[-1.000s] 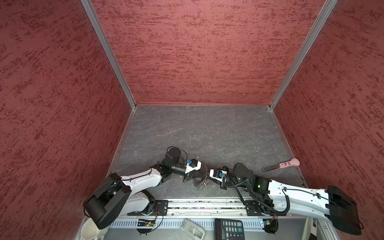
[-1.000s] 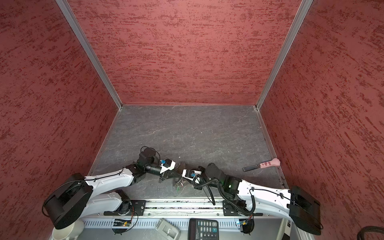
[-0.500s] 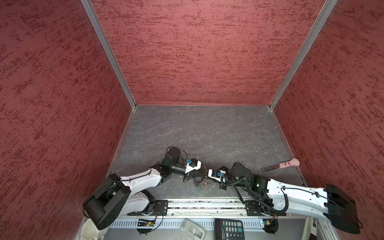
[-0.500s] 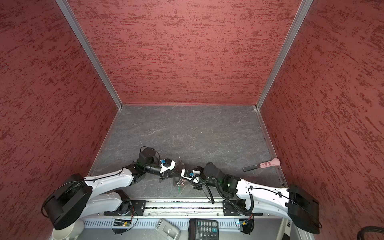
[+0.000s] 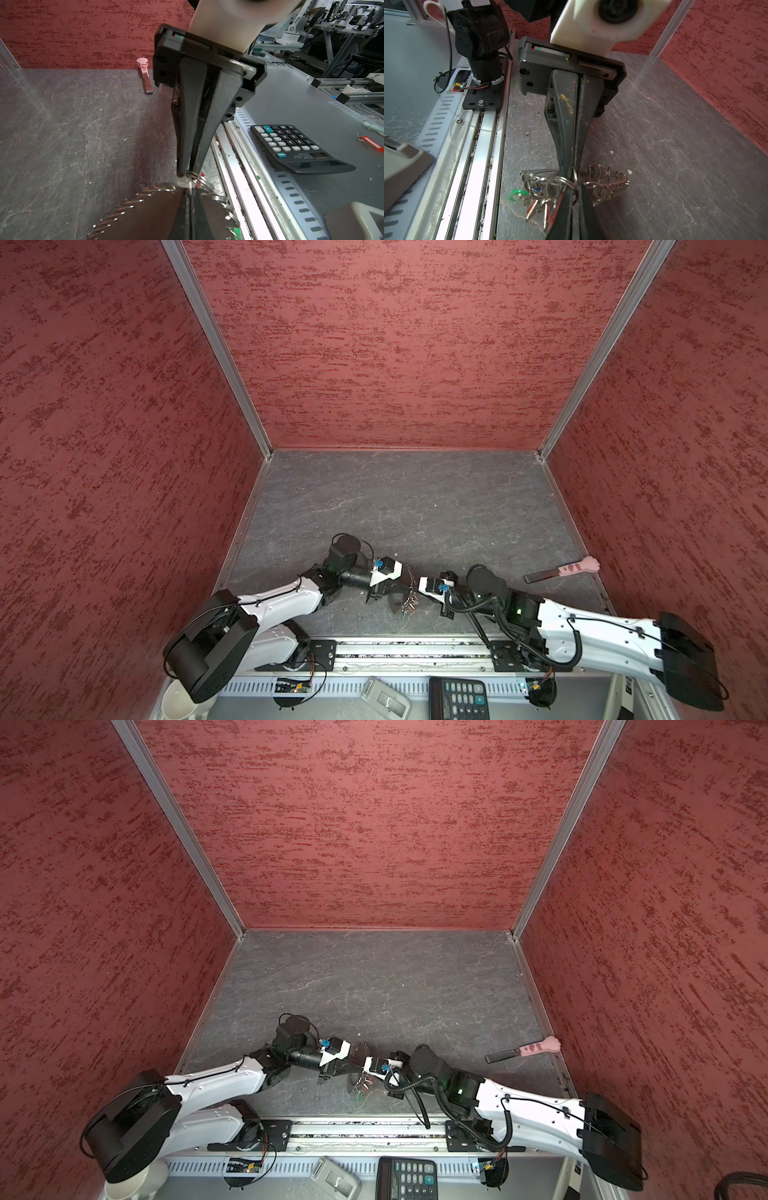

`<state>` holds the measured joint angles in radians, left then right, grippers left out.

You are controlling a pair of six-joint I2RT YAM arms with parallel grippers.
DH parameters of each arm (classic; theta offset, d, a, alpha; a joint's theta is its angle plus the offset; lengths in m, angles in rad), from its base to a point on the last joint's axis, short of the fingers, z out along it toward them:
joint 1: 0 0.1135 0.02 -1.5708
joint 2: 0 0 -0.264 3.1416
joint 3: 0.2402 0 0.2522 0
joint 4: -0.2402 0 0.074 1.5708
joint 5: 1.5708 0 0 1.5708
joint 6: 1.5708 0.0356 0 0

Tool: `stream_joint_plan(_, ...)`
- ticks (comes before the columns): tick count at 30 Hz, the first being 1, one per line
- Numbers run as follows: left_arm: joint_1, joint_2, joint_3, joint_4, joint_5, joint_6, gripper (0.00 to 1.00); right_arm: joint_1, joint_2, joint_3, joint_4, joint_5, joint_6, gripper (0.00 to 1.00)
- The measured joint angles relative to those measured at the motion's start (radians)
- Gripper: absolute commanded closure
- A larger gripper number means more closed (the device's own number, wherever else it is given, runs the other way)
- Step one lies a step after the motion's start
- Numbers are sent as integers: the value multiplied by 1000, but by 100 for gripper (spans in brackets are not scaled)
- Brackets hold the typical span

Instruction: Put the keys on the keyring

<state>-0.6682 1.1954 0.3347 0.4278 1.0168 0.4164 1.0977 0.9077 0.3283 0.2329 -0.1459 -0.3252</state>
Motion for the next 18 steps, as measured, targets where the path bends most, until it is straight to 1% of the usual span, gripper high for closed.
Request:
stream_joint_plan(4,0,-8,-9,3,-8,0,100,0,4,0,0,4,7,96)
stream_joint_plan(12,1,-17,-11,22,-25,0,100,1,-3,0,1,28,23,95)
stream_joint_plan(18,2,-18,-15,41,-31,0,100,1,-3,0,0,59,35,88)
